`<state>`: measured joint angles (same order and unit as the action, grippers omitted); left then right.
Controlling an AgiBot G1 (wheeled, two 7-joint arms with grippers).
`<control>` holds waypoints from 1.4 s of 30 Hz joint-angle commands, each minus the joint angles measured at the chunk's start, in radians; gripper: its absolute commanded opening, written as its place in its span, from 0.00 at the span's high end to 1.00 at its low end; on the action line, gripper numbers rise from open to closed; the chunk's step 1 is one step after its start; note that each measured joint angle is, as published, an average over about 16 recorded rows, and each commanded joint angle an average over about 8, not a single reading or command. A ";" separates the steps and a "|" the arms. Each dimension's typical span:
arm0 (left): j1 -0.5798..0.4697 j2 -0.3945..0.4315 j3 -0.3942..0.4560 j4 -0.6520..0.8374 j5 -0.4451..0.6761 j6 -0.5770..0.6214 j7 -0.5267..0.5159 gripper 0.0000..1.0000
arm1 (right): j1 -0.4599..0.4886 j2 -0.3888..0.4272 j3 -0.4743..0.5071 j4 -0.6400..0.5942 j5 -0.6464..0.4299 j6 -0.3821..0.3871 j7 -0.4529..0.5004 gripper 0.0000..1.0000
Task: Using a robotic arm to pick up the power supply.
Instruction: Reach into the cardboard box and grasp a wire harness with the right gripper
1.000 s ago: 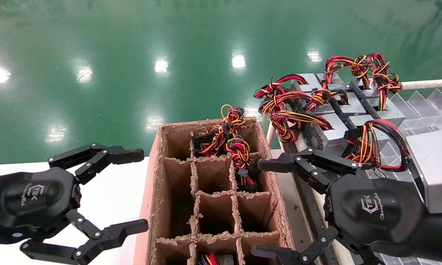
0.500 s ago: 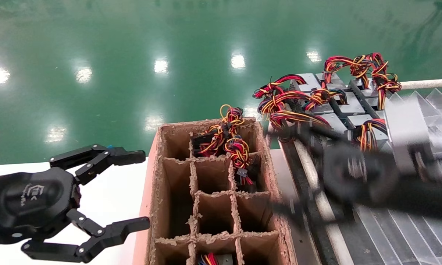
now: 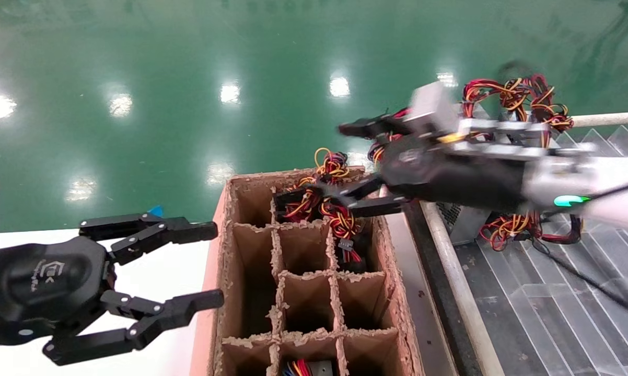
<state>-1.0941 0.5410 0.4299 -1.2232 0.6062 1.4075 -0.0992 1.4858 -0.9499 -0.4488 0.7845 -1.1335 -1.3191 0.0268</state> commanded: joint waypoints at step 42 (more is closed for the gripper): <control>0.000 0.000 0.000 0.000 0.000 0.000 0.000 1.00 | 0.092 -0.073 -0.141 -0.279 -0.203 -0.055 -0.028 1.00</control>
<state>-1.0941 0.5410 0.4299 -1.2232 0.6062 1.4075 -0.0992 1.5791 -1.0242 -0.5897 0.5028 -1.3359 -1.3735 -0.0037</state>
